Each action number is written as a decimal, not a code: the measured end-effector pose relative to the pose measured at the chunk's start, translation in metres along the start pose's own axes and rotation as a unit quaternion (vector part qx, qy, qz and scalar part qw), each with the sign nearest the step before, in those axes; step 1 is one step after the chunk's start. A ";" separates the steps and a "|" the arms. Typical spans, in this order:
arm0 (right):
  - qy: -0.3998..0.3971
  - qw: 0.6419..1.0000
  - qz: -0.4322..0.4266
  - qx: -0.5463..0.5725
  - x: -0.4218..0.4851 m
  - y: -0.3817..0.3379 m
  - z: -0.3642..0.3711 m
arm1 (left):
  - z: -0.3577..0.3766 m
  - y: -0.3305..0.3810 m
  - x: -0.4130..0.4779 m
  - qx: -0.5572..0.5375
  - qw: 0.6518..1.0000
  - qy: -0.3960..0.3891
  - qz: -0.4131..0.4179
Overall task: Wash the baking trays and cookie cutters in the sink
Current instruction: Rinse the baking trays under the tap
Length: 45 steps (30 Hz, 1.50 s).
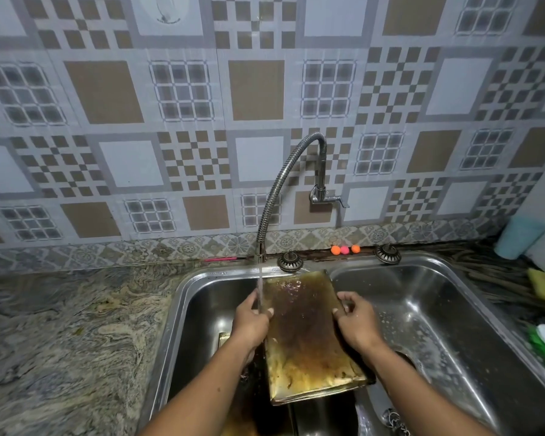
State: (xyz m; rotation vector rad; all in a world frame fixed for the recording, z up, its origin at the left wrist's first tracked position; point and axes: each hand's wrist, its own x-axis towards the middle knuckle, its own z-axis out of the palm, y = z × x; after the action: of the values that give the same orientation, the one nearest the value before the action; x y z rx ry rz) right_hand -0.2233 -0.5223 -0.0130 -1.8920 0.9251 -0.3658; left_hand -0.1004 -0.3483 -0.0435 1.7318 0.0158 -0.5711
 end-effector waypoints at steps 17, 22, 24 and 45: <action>-0.123 0.965 -0.231 0.018 -0.041 -0.048 0.048 | -0.016 0.035 -0.027 -0.197 0.968 -0.125 -0.091; -0.172 0.956 -0.235 0.027 -0.052 -0.047 0.064 | -0.033 0.029 -0.021 -0.187 0.982 0.000 -0.024; -0.144 0.963 -0.229 -0.015 -0.047 -0.042 0.066 | -0.041 0.021 -0.016 -0.183 0.982 0.043 -0.018; 0.011 0.991 -0.063 0.117 -0.036 0.017 0.030 | -0.011 -0.007 -0.034 -0.008 0.994 0.088 0.067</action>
State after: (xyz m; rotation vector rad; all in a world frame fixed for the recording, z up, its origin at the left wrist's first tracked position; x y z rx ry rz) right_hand -0.2369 -0.4805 -0.0375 -1.7369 0.7436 -0.5480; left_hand -0.1288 -0.3268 -0.0352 1.7488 0.0283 -0.3184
